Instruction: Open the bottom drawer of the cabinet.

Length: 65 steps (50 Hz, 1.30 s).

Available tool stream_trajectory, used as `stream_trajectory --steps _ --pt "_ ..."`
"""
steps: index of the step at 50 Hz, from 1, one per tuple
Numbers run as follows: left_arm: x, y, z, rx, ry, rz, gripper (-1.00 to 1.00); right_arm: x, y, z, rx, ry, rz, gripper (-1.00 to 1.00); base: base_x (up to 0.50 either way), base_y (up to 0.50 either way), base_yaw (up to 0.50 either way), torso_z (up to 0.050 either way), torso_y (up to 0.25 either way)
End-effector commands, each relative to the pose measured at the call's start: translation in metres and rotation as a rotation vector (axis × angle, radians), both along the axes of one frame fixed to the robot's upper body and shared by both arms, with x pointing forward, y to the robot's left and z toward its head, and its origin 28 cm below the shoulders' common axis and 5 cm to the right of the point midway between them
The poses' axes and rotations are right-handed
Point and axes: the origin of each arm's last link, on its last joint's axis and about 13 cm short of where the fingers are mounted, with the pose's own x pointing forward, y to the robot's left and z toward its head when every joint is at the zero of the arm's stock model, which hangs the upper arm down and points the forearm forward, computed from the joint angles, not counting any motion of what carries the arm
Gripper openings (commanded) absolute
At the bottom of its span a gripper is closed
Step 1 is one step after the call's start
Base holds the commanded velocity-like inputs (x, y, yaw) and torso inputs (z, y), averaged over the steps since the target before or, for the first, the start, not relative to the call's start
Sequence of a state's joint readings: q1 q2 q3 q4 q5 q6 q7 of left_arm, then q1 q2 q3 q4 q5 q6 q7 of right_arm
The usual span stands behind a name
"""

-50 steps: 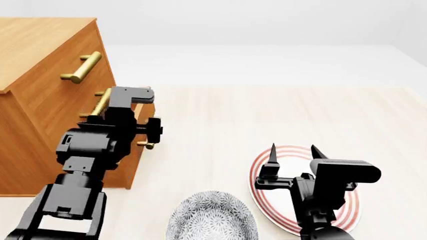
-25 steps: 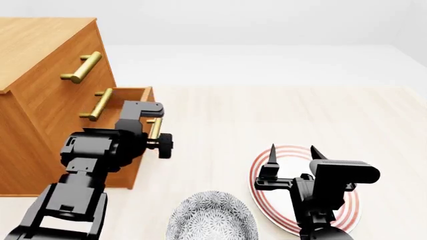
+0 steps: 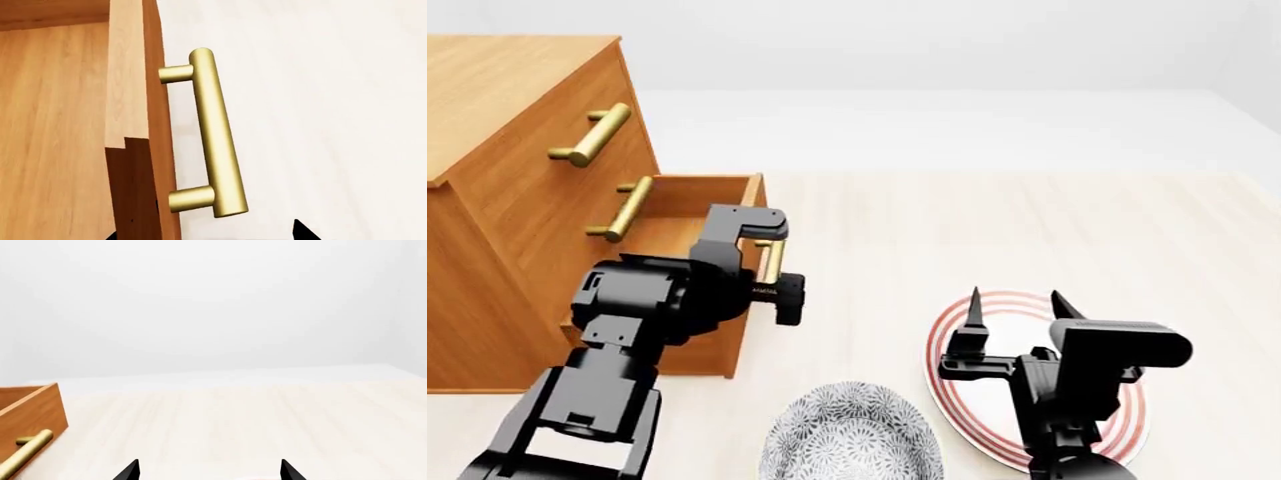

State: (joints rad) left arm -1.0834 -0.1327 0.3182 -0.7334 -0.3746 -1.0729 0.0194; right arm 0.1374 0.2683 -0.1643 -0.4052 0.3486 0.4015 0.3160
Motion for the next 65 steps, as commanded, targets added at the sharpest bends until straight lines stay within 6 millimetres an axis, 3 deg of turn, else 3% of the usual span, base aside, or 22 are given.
stream_trajectory --steps 1,11,35,65 --pt "-0.002 -0.031 -0.003 -0.105 0.031 -0.114 1.00 -0.001 -0.001 0.000 0.003 -0.004 -0.001 1.00 0.00 0.00 0.00 0.000 0.000" --pt "-0.005 -0.052 -0.002 -0.129 0.035 -0.183 1.00 -0.001 -0.002 0.001 0.004 -0.006 -0.003 1.00 0.00 0.00 0.00 0.000 0.000" --pt "-0.006 -0.065 0.030 -0.308 -0.030 -0.255 1.00 -0.001 -0.002 0.002 0.003 -0.002 -0.004 1.00 -0.01 0.00 0.00 0.001 0.006" --pt "-0.017 -0.082 0.043 -0.429 -0.004 -0.375 1.00 -0.001 -0.001 0.002 0.006 -0.003 0.001 1.00 -0.01 0.00 0.00 0.004 0.011"
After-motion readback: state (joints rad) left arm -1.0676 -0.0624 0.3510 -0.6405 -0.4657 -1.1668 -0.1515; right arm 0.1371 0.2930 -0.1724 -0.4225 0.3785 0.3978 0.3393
